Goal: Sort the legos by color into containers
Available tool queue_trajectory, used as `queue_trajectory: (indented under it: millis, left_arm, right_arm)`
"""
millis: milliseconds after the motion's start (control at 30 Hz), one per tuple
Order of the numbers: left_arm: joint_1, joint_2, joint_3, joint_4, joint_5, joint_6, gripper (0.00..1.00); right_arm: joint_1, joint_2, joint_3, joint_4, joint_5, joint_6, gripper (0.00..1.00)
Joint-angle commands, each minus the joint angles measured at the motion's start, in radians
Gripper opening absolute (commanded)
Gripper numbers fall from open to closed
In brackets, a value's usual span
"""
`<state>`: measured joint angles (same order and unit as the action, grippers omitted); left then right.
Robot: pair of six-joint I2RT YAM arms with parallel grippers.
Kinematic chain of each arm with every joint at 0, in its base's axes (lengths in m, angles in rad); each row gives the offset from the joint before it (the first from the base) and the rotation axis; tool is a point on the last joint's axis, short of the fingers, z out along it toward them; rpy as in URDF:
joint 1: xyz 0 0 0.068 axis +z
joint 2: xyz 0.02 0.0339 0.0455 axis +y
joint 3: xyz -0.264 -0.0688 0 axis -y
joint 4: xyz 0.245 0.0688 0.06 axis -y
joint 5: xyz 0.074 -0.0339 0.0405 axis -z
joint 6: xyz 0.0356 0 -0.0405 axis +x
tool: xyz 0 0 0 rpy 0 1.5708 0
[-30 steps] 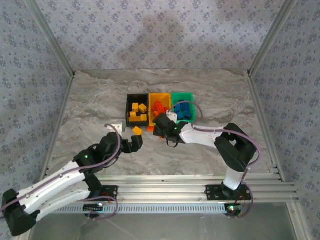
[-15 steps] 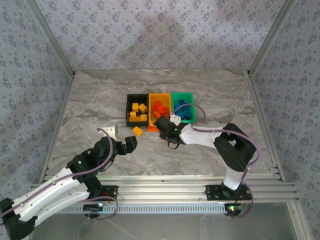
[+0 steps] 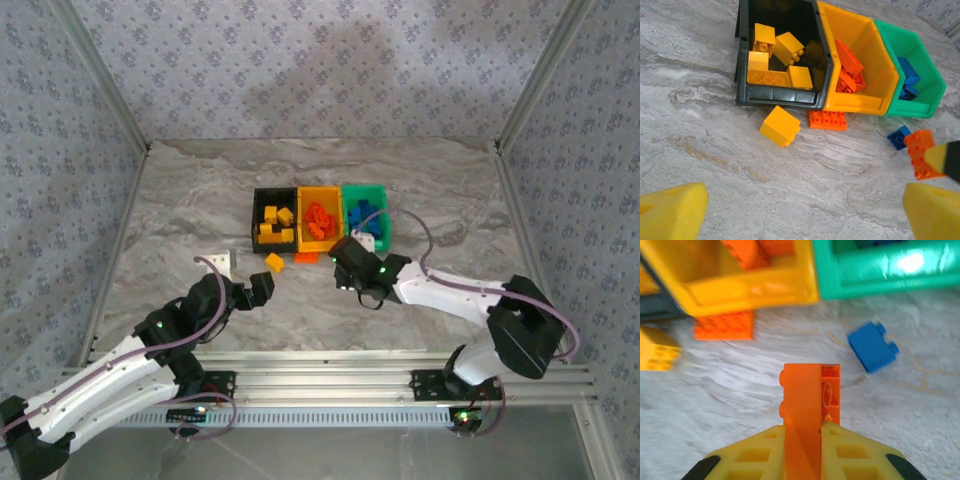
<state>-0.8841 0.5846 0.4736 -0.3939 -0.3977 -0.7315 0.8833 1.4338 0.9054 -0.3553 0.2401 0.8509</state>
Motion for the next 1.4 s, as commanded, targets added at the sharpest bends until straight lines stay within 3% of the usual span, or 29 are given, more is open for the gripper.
queue_trajectory:
  millis: [0,167,433,533,633,700,933,1033,1367]
  left_arm:
    - [0.001,0.015,-0.016,0.002,-0.006,-0.006,1.0]
    - [0.0,0.046,-0.022,-0.005,-0.011,-0.02,1.0]
    - [0.016,0.118,-0.024,0.016,-0.024,0.005,1.0]
    - [0.045,0.182,0.0,0.038,-0.002,0.037,1.0]
    - [0.085,0.268,0.029,0.083,0.04,0.068,1.0]
    - [0.114,0.333,0.047,0.11,0.053,0.076,1.0]
    - [0.154,0.654,0.165,0.239,0.101,0.177,0.99]
    - [0.155,0.776,0.224,0.249,0.089,0.211,0.94]
    - [0.154,0.97,0.276,0.304,0.006,0.237,0.83]
  right_arm:
    - [-0.058,0.022,0.116,-0.006,-0.086,-0.152,0.2]
    - [-0.15,0.235,0.356,-0.001,-0.161,-0.25,0.22]
    - [-0.239,0.556,0.694,-0.053,-0.164,-0.313,0.23]
    - [-0.256,0.598,0.742,-0.042,-0.171,-0.296,0.38]
    - [-0.255,0.569,0.739,-0.008,-0.174,-0.303,0.66]
    - [-0.251,0.53,0.724,0.002,-0.173,-0.314,0.73]
    - [-0.229,0.321,0.495,0.102,-0.18,-0.298,0.8]
    - [-0.229,0.25,0.406,0.131,-0.182,-0.285,0.81]
    - [-0.239,0.082,0.241,0.174,-0.162,-0.281,0.82]
